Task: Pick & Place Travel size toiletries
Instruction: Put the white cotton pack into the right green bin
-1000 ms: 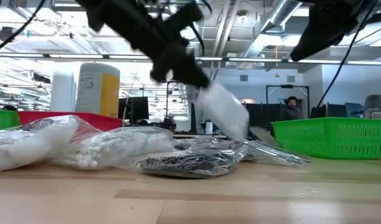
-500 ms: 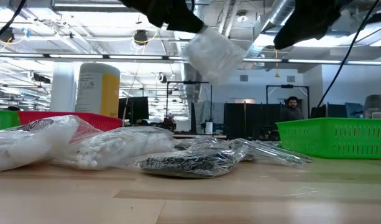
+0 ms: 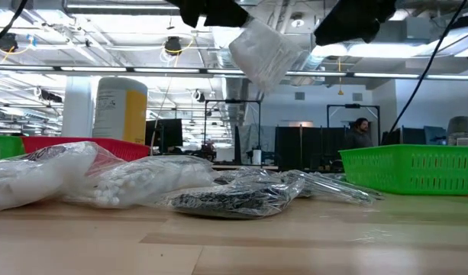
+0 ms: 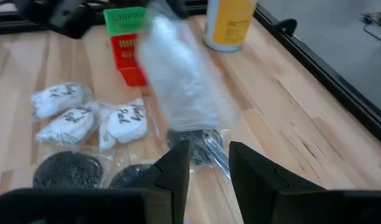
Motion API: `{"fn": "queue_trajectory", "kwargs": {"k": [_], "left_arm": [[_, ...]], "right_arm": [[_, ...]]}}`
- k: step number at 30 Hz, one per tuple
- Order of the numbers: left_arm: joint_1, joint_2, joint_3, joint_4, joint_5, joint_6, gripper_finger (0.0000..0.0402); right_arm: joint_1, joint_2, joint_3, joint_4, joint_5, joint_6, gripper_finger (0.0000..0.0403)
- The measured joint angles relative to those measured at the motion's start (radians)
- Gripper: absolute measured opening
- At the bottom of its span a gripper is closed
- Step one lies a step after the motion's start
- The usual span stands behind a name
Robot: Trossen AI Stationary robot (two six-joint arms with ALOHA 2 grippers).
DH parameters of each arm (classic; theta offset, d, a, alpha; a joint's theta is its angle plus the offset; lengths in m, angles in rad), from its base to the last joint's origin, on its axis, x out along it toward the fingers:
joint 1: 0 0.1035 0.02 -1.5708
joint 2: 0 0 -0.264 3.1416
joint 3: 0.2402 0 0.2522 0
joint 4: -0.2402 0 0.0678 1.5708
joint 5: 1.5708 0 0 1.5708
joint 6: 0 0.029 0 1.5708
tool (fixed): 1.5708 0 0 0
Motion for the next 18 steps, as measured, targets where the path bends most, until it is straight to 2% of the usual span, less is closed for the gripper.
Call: {"fn": "queue_trajectory", "kwargs": {"k": [11, 18], "left_arm": [[-0.006, 0.000, 0.000, 0.070, -0.002, 0.083, 0.0000], [-0.007, 0.000, 0.000, 0.106, -0.002, 0.111, 0.0000]], "right_arm": [[-0.059, 0.000, 0.000, 0.008, -0.003, -0.006, 0.0203], [-0.087, 0.000, 0.000, 0.039, -0.056, -0.052, 0.0223]]}}
